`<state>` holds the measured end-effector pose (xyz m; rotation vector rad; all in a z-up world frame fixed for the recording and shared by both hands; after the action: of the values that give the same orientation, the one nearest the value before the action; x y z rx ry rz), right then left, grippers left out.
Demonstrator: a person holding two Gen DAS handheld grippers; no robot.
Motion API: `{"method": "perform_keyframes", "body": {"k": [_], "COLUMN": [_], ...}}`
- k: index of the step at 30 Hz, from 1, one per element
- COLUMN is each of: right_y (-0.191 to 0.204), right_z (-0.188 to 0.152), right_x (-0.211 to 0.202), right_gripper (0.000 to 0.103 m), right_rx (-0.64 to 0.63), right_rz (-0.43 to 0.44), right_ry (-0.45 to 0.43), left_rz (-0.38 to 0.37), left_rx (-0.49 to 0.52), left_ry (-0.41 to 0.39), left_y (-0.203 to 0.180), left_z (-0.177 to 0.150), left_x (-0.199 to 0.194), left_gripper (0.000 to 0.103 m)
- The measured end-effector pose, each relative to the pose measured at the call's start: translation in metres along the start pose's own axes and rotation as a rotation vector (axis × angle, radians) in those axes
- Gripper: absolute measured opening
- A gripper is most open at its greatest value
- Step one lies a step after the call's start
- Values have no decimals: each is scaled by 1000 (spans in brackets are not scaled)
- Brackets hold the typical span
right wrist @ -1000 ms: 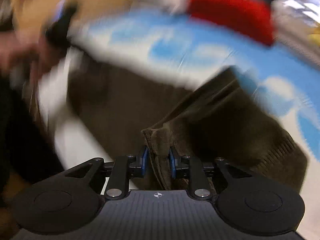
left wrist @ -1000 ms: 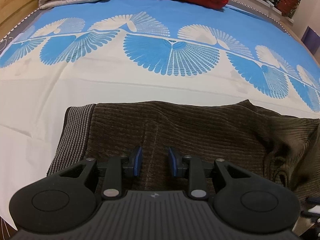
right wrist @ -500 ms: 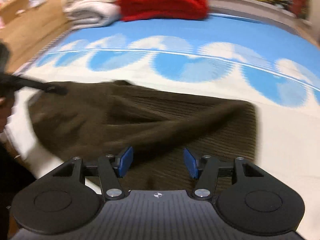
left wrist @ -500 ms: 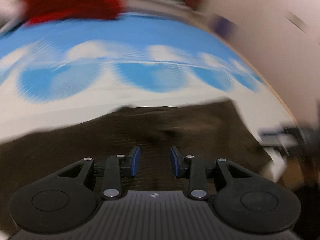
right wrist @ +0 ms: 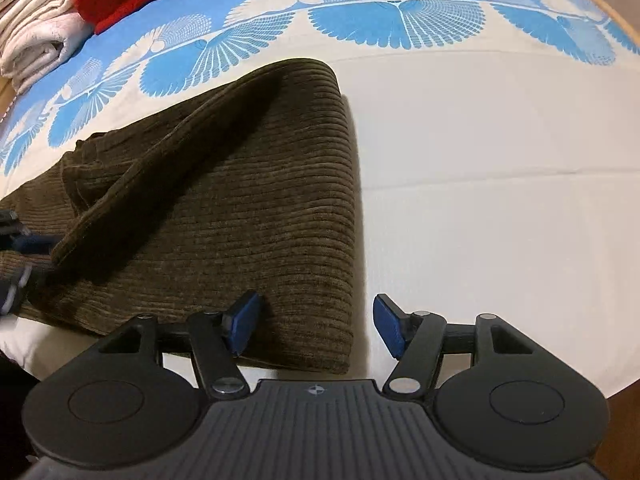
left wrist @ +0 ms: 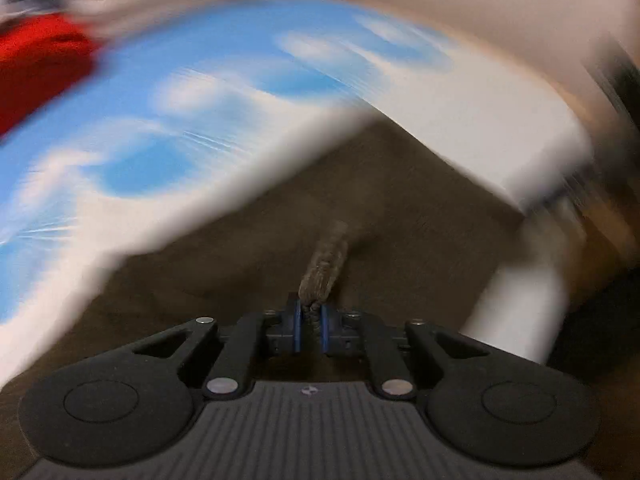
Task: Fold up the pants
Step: 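Grasp the folded pants edge with the left gripper and fold it over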
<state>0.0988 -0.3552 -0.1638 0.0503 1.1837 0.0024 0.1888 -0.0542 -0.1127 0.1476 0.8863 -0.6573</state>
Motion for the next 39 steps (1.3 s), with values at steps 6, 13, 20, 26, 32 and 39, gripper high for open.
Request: {"method": "perform_keyframes", "body": {"k": [6,13,20,26,32,39], "right_y": [7,9,13,-4,-16,-20], "right_z": [8,7,9,42,10,13], "right_x": [3,11,10,-38,-6,-3], "right_gripper": [65,69,48,19,12,67], "right_rx": [-20,28,26,130,67,222], "right_rz": [16,34,26,114,-53,10], "right_ry": [8,52,21,-121,39,33], "left_rz": [121,-173,-166,-235,-24,-259], "left_rx": [-456,-605,-449,-448,-236,-245], "left_ry": [-118,185,329,166,253,150], "left_y": [101,52,21,19,16,-23], "left_z": [0,-51,-82,-70,-89,-66], "left_x": [-29,28,32,0,6,-4], "left_gripper": [20,66,24,13,12,16]}}
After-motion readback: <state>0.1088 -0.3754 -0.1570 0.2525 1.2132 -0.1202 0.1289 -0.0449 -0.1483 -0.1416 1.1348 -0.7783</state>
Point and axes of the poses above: each gripper's, at about its wrist camera, not at the fingertips, and x roughly the way its jaws point, y to its left, z to its top, the point moved 10 cm from there along x, roughly the way its jaws point, and after that the axes turned 10 degrees about -z, right-handed, at the moved point
